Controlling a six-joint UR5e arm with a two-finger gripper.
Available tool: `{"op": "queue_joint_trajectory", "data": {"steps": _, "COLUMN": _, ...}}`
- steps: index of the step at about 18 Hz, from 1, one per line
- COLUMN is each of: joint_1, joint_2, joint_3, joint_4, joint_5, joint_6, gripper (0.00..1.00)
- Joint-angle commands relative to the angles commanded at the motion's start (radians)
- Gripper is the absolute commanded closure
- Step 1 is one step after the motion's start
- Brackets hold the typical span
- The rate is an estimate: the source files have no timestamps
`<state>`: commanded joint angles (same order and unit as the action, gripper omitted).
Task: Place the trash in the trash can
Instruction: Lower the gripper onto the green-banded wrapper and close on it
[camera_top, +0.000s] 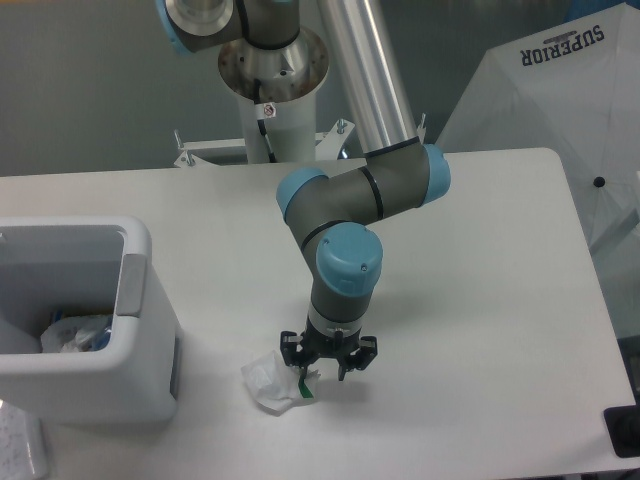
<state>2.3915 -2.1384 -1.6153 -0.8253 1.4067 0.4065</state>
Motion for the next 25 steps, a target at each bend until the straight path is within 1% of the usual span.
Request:
{"op": "queue_joint_trajectory", "data": {"steps": 6, "joint_1": -0.002, "joint_2": 0.0, "joint_3": 0.0, "joint_4": 0.009, "joint_5": 0.0, "joint_6": 0.0, "gripper": 0.37}}
{"op": "queue_joint_trajectory", "data": {"steps": 10, "joint_1": -0.003, "joint_2": 0.0, "joint_3": 0.0, "joint_4": 0.017, "joint_5": -0.002, "joint_6": 0.0, "gripper": 0.42}}
{"op": "queue_joint_trajectory", "data": {"steps": 12, "joint_1": -0.008, "joint_2": 0.0, "joint_3": -0.002, "joint_4": 0.017, "joint_5": -0.002, "joint_6": 0.0, "gripper": 0.49}}
{"op": "queue_joint_trajectory", "data": {"steps": 14, "joint_1": -0.009, "joint_2": 0.002, "joint_3": -0.003, "joint_4": 0.017, "joint_5": -0.002, "joint_6": 0.0, "gripper": 0.52}}
{"op": "queue_joint_trajectory", "data": {"steps": 16, "joint_1": -0.011, "joint_2": 0.002, "joint_3": -0.003, "joint_4": 0.017, "joint_5": -0.002, "joint_6": -0.002, "gripper": 0.58}}
{"op": "queue_joint_trajectory", "data": {"steps": 18, "joint_1": -0.011, "joint_2": 0.002, "joint_3": -0.005, "joint_4": 0.017, "joint_5": -0.002, "joint_6": -0.005, "gripper": 0.66}}
{"op": "queue_joint_trajectory", "data": {"steps": 21, "joint_1": -0.011, "joint_2": 0.003, "joint_3": -0.006, "joint_4": 0.017, "joint_5": -0.003, "joint_6": -0.011, "gripper": 0.75}}
{"op": "queue_joint_trajectory", "data": {"steps": 24, "joint_1": -0.012, "joint_2": 0.006, "joint_3": -0.006, "joint_4": 0.015, "joint_5": -0.005, "joint_6": -0.012, "gripper": 0.88}}
{"op": "queue_joint_trajectory", "data": {"steps": 25, "joint_1": -0.012, "joint_2": 0.009, "joint_3": -0.008, "joint_4": 0.015, "joint_5": -0.005, "joint_6": -0.012, "gripper": 0.9}}
